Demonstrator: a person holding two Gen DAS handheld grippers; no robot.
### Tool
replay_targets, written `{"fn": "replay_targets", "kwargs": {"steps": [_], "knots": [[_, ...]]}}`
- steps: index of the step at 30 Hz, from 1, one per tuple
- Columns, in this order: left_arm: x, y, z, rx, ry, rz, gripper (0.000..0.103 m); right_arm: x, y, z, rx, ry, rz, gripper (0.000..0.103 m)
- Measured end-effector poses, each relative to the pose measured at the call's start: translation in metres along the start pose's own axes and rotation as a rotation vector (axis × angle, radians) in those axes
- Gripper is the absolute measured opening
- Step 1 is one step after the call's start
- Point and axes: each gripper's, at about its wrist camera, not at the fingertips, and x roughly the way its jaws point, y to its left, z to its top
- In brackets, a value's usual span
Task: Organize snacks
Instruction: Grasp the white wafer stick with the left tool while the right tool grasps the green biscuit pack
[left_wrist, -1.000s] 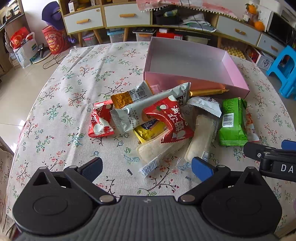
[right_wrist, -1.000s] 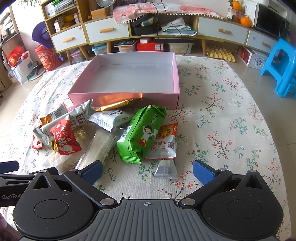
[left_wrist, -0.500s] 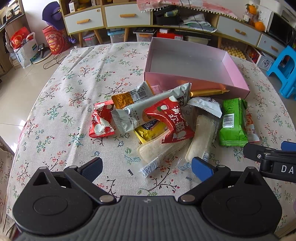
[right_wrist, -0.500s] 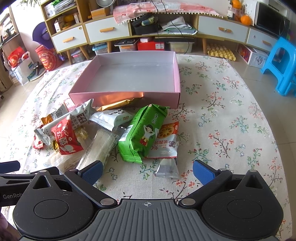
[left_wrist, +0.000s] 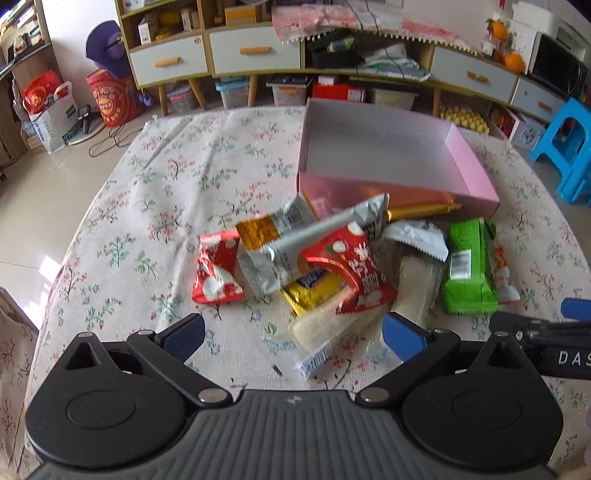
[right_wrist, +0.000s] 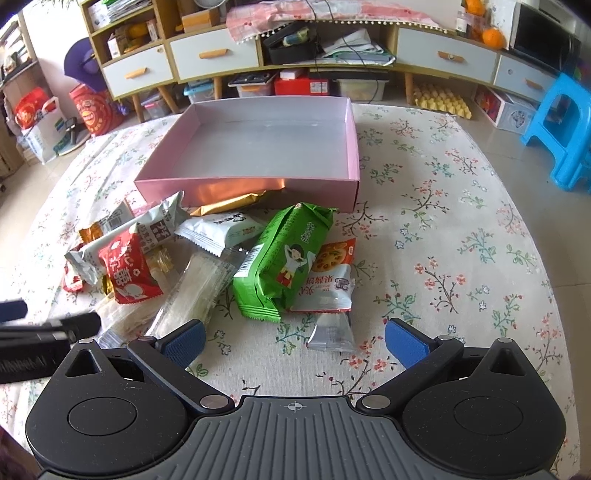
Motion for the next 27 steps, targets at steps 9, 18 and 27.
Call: {"fn": "replay_targets", "kwargs": {"steps": [9, 18, 27], "knots": [[0.001, 0.025, 0.030, -0.003, -0.019, -0.060, 0.100, -0.004, -0.010, 0.035, 0.042, 0.057, 0.113, 0.103], [0.033, 0.056, 0.033, -0.068, 0.019, -0.118, 0.089, 0.032, -0.036, 0.056, 0.163, 0.147, 0.234, 0.103], [0.049, 0.091, 0.031, -0.201, 0.055, -0.295, 0.065, 0.059, -0.068, 0.051, 0.394, 0.208, 0.416, 0.103]]}}
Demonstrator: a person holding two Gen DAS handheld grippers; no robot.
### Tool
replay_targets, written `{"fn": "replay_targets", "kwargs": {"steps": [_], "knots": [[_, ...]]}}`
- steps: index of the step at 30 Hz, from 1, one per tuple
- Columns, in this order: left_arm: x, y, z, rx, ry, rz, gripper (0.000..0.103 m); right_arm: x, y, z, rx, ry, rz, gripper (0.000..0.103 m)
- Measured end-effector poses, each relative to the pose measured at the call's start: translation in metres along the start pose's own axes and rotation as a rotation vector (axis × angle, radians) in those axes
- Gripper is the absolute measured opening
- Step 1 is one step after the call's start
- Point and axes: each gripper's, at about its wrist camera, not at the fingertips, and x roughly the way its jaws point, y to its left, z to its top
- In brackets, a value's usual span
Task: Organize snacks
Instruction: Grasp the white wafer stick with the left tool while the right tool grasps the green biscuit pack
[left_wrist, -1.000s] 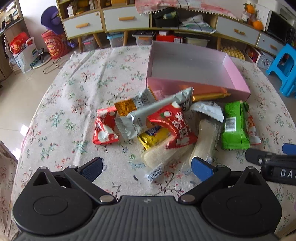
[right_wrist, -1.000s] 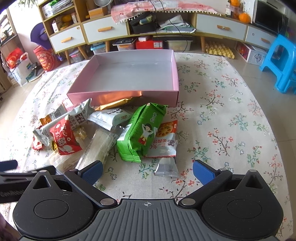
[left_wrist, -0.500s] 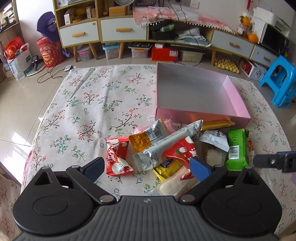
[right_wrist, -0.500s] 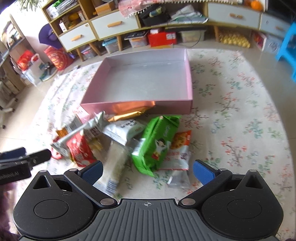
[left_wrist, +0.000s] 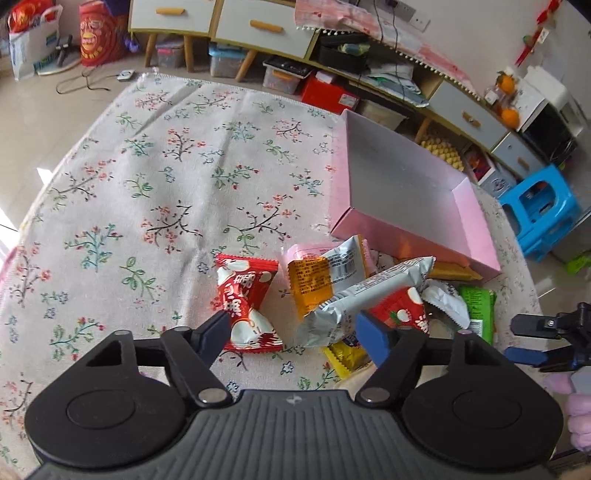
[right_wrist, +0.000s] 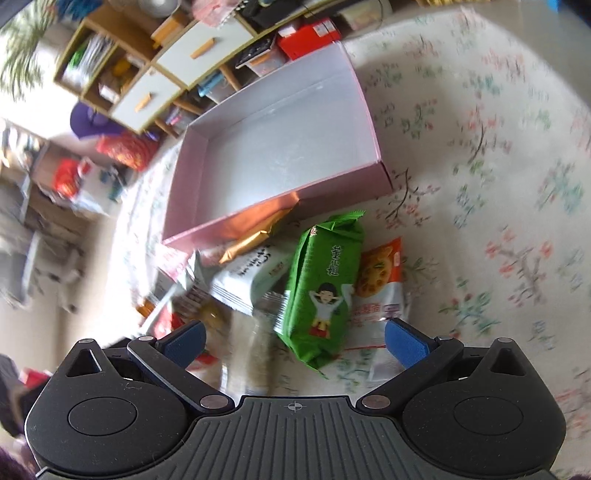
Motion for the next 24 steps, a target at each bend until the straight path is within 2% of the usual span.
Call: {"fn": "replay_targets", "kwargs": {"steps": [6, 10, 15, 20, 22, 24], "knots": [[0.004, 0.001, 0.004, 0.055, -0.017, -0.080, 0.048, 0.006, -0.003, 0.005, 0.049, -0.018, 0.021, 0.099], [0.010, -0.007, 0.005, 0.150, -0.020, -0.107, 0.044, 0.012, -0.004, 0.005, 0.055, -0.021, 0.010, 0.090], [0.021, -0.014, 0.001, 0.211, 0.024, -0.123, 0.026, 0.019, -0.004, 0.005, 0.064, -0.022, -0.029, 0.061], [0.021, -0.023, -0.004, 0.271, 0.064, -0.165, 0.023, 0.019, -0.009, 0.006, 0.078, -0.029, -0.055, 0.046], [0.023, -0.028, -0.007, 0.307, 0.084, -0.174, 0.023, 0.019, -0.009, 0.006, 0.075, -0.032, -0.061, 0.044], [0.026, -0.033, -0.010, 0.344, 0.089, -0.153, 0.023, 0.020, -0.009, 0.005, 0.069, -0.031, -0.065, 0.044]]}}
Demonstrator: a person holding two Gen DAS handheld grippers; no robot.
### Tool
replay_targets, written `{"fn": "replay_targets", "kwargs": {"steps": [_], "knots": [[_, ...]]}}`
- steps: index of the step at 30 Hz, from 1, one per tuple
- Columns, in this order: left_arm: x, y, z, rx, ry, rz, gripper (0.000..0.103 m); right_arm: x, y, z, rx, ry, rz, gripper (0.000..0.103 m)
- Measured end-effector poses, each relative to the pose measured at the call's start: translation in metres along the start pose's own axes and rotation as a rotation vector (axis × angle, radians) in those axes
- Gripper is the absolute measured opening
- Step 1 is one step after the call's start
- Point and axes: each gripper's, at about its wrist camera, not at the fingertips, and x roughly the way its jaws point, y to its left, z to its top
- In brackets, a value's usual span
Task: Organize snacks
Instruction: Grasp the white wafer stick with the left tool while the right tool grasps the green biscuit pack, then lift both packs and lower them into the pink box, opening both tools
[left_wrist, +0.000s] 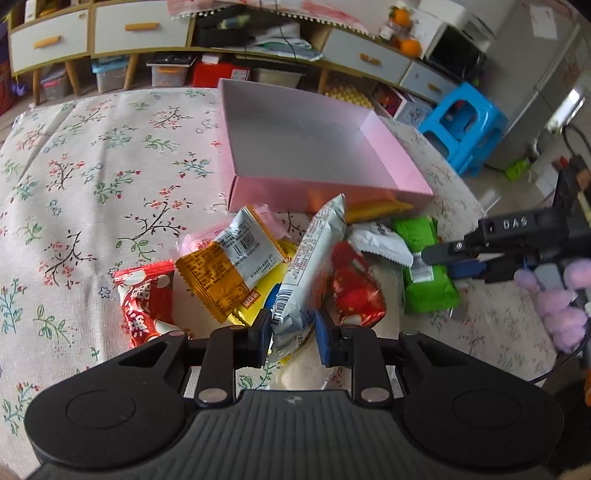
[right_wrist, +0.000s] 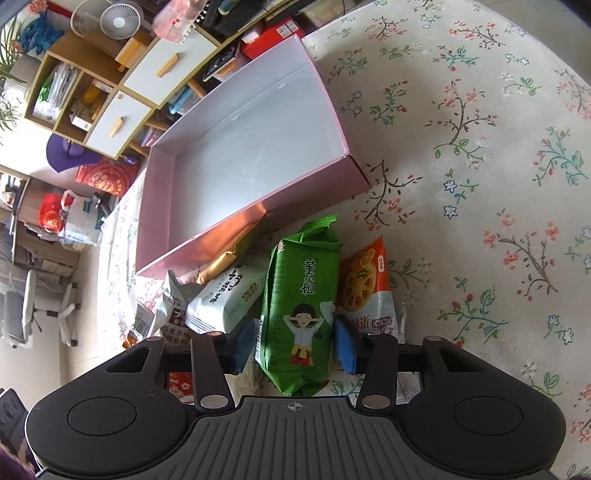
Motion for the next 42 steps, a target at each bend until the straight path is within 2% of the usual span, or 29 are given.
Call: {"fn": "replay_targets", "kwargs": {"steps": [11, 17, 23, 30, 42], "knots": [[0.023, -0.017, 0.011, 0.055, -0.003, 0.071, 0.032, 0.009, 0.003, -0.001, -0.008, 0.008, -0.019, 0.044], [0.025, -0.011, 0.015, -0.031, -0.014, 0.057, 0.034, 0.012, 0.008, -0.001, -0.020, 0.002, -0.027, 0.043], [0.023, -0.012, 0.016, -0.095, -0.013, 0.039, 0.030, 0.007, 0.007, -0.001, -0.016, -0.011, -0.028, 0.042], [0.012, -0.009, 0.016, -0.188, -0.033, -0.019, 0.026, -0.008, -0.002, 0.003, 0.037, -0.026, 0.032, 0.041], [-0.010, -0.002, 0.015, -0.261, -0.093, -0.061, 0.024, -0.033, -0.005, -0.001, 0.066, -0.060, 0.126, 0.040]]}}
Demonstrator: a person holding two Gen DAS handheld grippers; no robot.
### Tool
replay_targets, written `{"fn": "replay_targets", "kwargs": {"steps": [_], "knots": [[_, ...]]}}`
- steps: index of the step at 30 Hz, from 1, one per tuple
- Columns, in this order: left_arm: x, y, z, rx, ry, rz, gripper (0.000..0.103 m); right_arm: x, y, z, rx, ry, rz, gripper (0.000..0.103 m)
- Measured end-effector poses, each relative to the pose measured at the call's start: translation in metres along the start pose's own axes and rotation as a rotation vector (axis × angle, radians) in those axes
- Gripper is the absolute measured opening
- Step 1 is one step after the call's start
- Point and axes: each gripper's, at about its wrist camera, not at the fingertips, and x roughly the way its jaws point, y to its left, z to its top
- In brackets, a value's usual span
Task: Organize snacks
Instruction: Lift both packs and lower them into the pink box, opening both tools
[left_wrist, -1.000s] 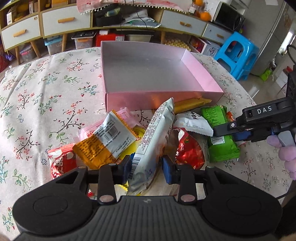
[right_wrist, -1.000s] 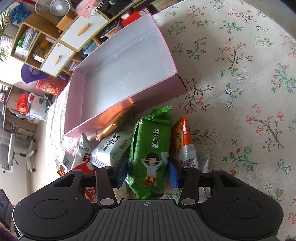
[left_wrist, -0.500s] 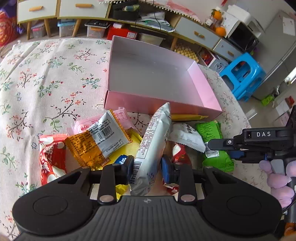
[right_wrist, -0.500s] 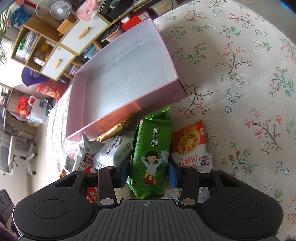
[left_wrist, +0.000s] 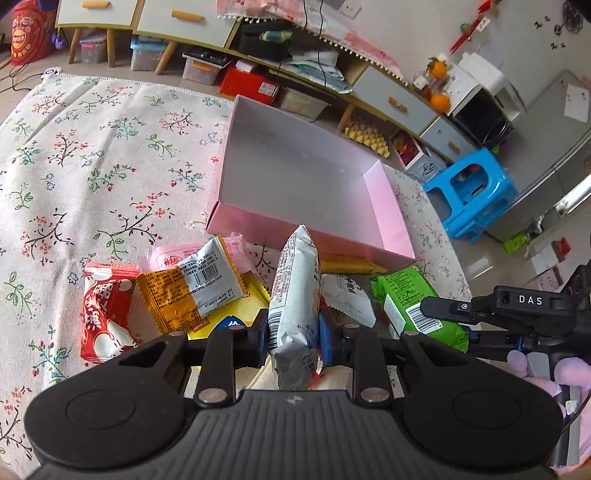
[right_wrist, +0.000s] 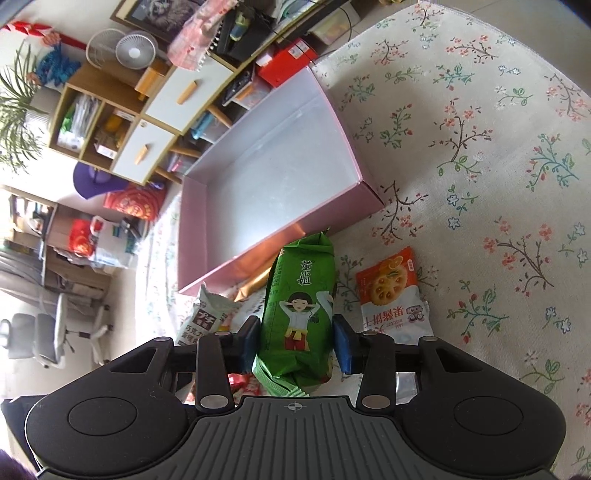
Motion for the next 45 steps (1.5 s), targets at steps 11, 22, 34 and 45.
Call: {"fn": "replay_targets", "kwargs": {"steps": [11, 22, 34, 45], "knots": [[-0.011, -0.006, 0.008, -0.022, -0.109, -0.002, 0.024, -0.015, 0.003, 0.007, 0.039, -0.057, 0.061, 0.040], [0.025, -0.016, 0.053, 0.036, -0.216, 0.093, 0.024, 0.007, 0.016, 0.050, 0.059, -0.154, 0.014, 0.040], [0.073, -0.002, 0.057, 0.038, -0.290, 0.142, 0.024, 0.055, -0.006, 0.089, 0.013, -0.248, -0.030, 0.040], [0.086, -0.011, 0.051, 0.142, -0.257, 0.234, 0.024, 0.072, 0.009, 0.084, -0.127, -0.282, -0.089, 0.040]]}}
